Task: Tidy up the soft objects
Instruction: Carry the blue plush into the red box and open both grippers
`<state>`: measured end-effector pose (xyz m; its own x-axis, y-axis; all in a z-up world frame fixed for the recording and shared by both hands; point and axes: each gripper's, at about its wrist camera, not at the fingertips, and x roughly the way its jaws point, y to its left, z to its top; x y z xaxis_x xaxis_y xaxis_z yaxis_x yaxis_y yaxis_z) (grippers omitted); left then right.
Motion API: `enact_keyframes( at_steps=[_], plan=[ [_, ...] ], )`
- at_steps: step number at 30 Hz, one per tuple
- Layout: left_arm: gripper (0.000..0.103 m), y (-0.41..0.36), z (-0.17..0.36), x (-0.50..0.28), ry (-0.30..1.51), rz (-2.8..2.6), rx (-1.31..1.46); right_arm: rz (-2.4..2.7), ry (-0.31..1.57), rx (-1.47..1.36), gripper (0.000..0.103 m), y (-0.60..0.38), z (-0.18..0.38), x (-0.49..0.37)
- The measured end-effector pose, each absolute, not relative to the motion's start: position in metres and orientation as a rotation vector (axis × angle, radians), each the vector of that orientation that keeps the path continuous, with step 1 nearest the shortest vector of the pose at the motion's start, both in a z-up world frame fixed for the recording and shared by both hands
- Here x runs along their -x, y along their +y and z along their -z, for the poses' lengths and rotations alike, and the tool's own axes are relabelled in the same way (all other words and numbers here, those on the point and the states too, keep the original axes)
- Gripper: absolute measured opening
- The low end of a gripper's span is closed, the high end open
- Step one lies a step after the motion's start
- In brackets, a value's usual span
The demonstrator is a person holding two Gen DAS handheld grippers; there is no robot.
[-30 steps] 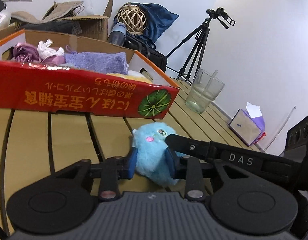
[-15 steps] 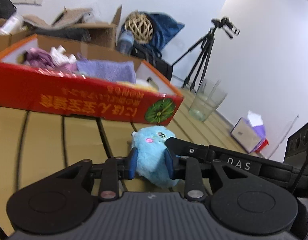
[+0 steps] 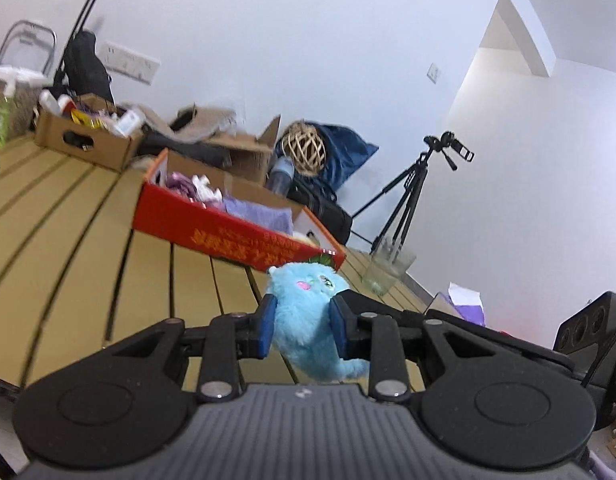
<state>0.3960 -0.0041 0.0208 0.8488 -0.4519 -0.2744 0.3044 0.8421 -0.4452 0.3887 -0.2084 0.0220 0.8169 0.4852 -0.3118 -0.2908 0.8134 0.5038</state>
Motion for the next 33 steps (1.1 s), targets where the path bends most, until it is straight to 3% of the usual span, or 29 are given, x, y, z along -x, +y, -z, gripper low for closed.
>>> enact_keyframes(
  at_steps=[7,16,25,28,33],
  plan=[
    [0.029,-0.002,-0.042,-0.424,0.351,0.424,0.394,-0.424,0.408,-0.398,0.036,-0.2,-0.049,-0.405],
    [0.029,-0.01,-0.079,-0.607,0.421,0.46,0.35,-0.385,0.447,-0.421,0.036,-0.211,-0.077,-0.571],
    [0.028,-0.015,-0.02,-0.776,0.663,0.362,0.32,-0.32,0.651,-0.437,0.034,-0.206,-0.012,-0.741],
    [0.026,-0.019,0.01,-0.792,0.749,0.33,0.234,-0.315,0.767,-0.321,0.027,-0.19,0.023,-0.765],
    [0.028,-0.01,0.023,-0.793,0.768,0.35,0.272,-0.34,0.807,-0.284,0.026,-0.186,0.033,-0.77]
  ],
)
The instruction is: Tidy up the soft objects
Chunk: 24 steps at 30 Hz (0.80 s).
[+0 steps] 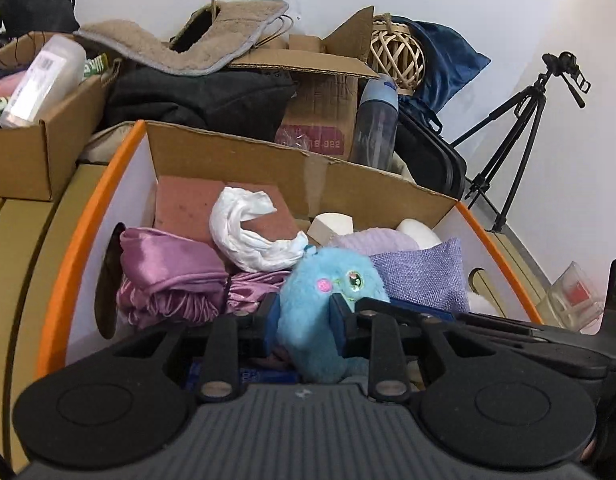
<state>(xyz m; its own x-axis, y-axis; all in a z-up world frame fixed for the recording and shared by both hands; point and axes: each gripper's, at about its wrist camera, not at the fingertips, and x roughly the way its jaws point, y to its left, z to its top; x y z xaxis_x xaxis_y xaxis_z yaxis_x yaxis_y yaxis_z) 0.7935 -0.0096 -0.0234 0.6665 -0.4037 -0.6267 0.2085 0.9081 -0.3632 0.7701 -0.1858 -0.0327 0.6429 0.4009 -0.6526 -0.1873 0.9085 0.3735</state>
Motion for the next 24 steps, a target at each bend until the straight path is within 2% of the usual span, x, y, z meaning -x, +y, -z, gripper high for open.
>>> enact_keyframes(
  at_steps=[2,4,5,10,11,17,19,20,23,24],
  plan=[
    [0.031,-0.008,0.021,-0.791,0.766,0.352,0.271,-0.334,0.816,-0.286,0.027,-0.186,0.031,-0.771],
    [0.041,-0.009,0.012,-0.785,0.754,0.343,0.242,-0.324,0.82,-0.291,0.03,-0.186,0.023,-0.764],
    [0.043,-0.008,0.005,-0.78,0.737,0.334,0.227,-0.323,0.812,-0.287,0.032,-0.189,0.017,-0.759],
    [0.045,-0.001,-0.043,-0.745,0.666,0.325,0.181,-0.314,0.73,-0.247,0.042,-0.202,-0.032,-0.723],
    [0.046,0.002,-0.054,-0.735,0.648,0.316,0.165,-0.311,0.714,-0.231,0.046,-0.207,-0.044,-0.715],
    [0.069,0.026,-0.097,-0.676,0.548,0.201,0.034,-0.216,0.65,-0.082,0.068,-0.245,-0.098,-0.666],
    [0.082,0.03,-0.106,-0.658,0.507,0.154,0.025,-0.164,0.657,-0.071,0.071,-0.257,-0.106,-0.653],
    [0.085,0.031,-0.109,-0.649,0.48,0.135,0.023,-0.145,0.648,-0.069,0.073,-0.261,-0.109,-0.647],
    [0.095,0.026,-0.116,-0.624,0.393,0.084,-0.004,-0.103,0.547,-0.039,0.096,-0.26,-0.116,-0.62],
    [0.096,0.024,-0.118,-0.615,0.378,0.072,-0.009,-0.089,0.495,-0.015,0.098,-0.256,-0.119,-0.608]
  ],
)
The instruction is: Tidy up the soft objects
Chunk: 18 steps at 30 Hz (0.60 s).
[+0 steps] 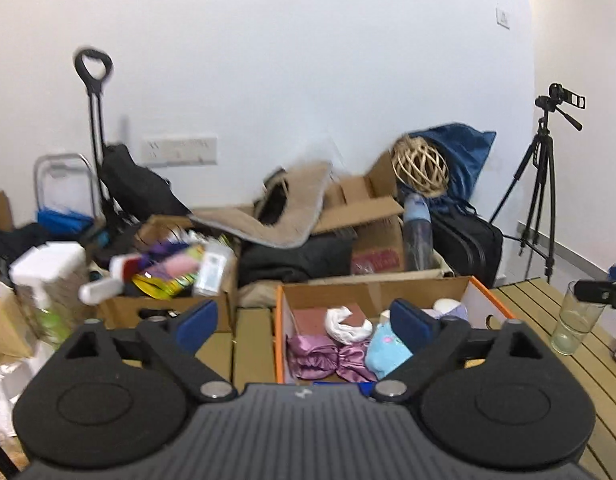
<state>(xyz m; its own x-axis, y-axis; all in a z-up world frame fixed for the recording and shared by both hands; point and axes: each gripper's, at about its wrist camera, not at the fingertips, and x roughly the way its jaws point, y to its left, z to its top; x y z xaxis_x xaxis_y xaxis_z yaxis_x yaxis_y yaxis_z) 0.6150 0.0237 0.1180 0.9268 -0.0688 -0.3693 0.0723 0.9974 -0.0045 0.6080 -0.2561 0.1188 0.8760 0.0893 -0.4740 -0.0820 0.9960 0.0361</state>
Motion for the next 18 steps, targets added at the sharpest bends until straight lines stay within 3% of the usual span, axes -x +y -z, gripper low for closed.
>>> enact_keyframes(
  at_steps=[11,18],
  plan=[
    [0.101,0.022,-0.128,-0.499,0.277,0.066,-0.017,-0.136,0.385,0.001,0.099,-0.234,-0.134,-0.503],
    [0.103,0.032,-0.123,-0.372,0.197,0.052,-0.015,-0.122,0.289,-0.034,0.099,-0.234,-0.13,-0.368]
  ],
)
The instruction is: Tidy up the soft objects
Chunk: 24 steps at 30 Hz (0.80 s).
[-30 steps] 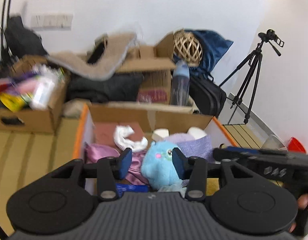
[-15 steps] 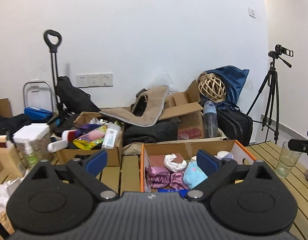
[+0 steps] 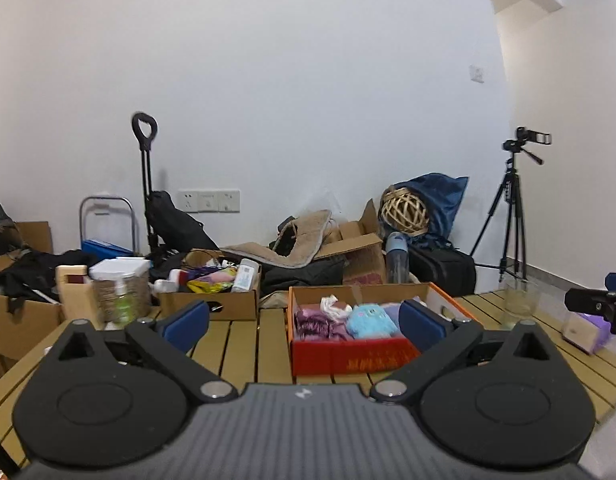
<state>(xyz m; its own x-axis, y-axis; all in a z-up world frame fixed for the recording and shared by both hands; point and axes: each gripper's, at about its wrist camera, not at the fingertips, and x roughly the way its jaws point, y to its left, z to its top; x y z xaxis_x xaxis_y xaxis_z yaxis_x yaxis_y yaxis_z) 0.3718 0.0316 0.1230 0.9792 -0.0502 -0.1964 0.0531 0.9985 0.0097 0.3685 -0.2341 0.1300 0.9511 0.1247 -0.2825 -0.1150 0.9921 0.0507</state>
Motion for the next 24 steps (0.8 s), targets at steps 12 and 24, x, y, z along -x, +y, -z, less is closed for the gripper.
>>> enact_keyframes(
  at_steps=[12,24],
  plan=[
    [0.103,0.04,-0.079,-0.134,0.163,0.004,0.015,-0.18,0.23,-0.044,0.103,-0.217,-0.097,-0.136],
    [0.103,0.024,-0.029,-0.015,0.177,0.01,0.006,-0.185,0.208,-0.006,0.103,-0.184,-0.05,0.018]
  ],
)
